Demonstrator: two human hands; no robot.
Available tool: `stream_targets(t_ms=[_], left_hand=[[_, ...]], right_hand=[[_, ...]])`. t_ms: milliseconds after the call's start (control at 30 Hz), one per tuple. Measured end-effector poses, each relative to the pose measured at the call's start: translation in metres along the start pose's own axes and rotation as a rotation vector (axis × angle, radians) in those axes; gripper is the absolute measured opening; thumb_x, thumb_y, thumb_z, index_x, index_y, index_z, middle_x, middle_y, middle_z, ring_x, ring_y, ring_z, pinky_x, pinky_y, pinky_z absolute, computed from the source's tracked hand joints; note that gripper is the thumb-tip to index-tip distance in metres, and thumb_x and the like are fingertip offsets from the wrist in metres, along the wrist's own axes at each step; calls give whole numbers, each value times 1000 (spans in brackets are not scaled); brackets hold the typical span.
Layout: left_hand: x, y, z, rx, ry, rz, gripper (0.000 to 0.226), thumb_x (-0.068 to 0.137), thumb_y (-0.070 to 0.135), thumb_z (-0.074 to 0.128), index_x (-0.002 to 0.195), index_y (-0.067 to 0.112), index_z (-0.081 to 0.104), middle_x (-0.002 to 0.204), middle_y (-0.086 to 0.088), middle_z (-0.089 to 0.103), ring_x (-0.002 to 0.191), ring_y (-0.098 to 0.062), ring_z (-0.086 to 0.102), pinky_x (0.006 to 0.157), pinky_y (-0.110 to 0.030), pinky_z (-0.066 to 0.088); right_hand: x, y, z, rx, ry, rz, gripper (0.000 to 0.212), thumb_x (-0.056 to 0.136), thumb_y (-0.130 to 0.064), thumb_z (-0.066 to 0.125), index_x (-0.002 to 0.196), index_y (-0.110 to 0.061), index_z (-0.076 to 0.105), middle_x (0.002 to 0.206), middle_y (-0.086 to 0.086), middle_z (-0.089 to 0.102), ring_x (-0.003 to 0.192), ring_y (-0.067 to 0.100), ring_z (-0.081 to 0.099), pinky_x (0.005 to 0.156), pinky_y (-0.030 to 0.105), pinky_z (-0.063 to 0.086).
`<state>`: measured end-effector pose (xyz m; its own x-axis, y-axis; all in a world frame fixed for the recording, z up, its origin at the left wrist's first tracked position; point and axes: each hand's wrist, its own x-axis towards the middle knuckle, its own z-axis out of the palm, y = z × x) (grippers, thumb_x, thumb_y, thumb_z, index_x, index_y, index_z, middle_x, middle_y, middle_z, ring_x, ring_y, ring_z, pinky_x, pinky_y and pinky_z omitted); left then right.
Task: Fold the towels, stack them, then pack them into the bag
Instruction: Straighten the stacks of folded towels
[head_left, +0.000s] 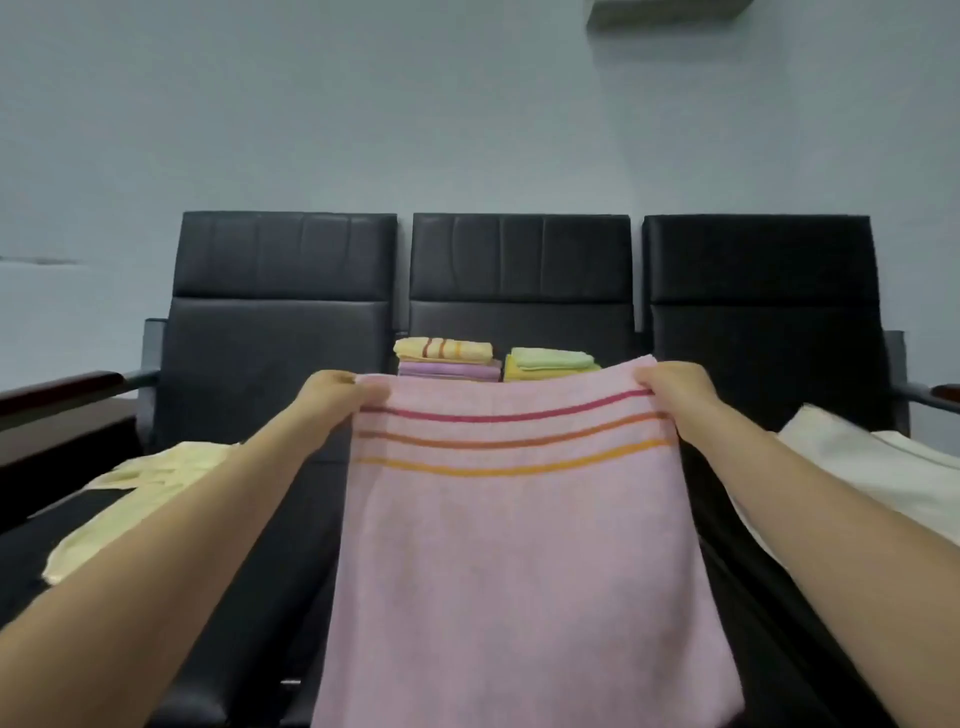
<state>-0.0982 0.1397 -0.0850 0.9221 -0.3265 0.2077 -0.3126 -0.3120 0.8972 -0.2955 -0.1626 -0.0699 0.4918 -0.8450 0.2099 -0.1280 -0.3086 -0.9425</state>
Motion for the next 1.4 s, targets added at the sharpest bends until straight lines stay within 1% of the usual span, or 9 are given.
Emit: stream_targets(t_ms=[133,400,533,633,767,900,1033,1167,1400], left_hand=[[-1,-72,48,256,20,-14,16,89,21,60,83,10,70,78,-9,67,69,-22,60,62,-33,48],[41,-145,107,138,75,-136,17,86,14,54,76,4,63,73,-12,70,61,-26,70,67,-41,58],[58,-157,122,197,96,-92,21,90,10,52,106,7,64,94,-4,70,73,-14,65,59,-25,47],[59,-168,132,358,-52,68,46,93,11,53,138,14,47,129,-3,57,110,-19,57,86,-27,44],[50,-171,139,655,-222,286,52,94,16,54,145,13,42,152,-4,38,139,-23,35,113,-33,27],[25,-142,141,616,-206,386,40,97,18,51,136,13,51,144,-5,47,132,-23,42,106,-34,35],[-10,-117,129,556,-212,443,28,97,18,50,123,16,61,132,-3,56,121,-19,49,101,-34,40],[-57,-97,110,485,-255,453,19,96,19,49,100,21,67,109,4,62,99,-13,58,89,-34,48],[-129,-98,93,657,-597,600,18,96,26,51,91,25,68,78,20,54,73,0,50,70,-16,38]], right_hand=[[-5,88,25,-406,-50,-100,30,93,-27,52,74,-10,68,72,7,64,70,26,61,70,41,50],[30,172,70,-28,-133,257,16,83,-6,59,91,6,66,85,14,71,75,32,72,87,49,54],[50,179,90,16,-124,280,21,88,-6,59,107,-9,67,101,4,67,91,24,67,93,40,53],[50,180,106,-106,-148,83,20,90,-14,57,108,-23,56,111,4,61,97,24,59,83,34,50],[44,182,114,-373,-193,-126,33,86,-12,55,119,-19,53,120,8,53,104,26,56,83,31,46],[19,171,105,-473,-252,-172,47,91,-15,58,137,-13,49,135,11,50,121,27,51,90,28,41],[-24,154,95,-446,-431,-311,26,90,-18,62,116,-18,64,120,4,61,108,16,58,92,28,45],[-69,134,82,-395,-521,-421,6,88,-19,64,88,-25,64,101,-2,63,87,9,57,76,18,43],[-137,127,52,-555,-832,-503,7,90,-20,63,86,-17,68,88,-6,68,78,8,57,72,19,45]])
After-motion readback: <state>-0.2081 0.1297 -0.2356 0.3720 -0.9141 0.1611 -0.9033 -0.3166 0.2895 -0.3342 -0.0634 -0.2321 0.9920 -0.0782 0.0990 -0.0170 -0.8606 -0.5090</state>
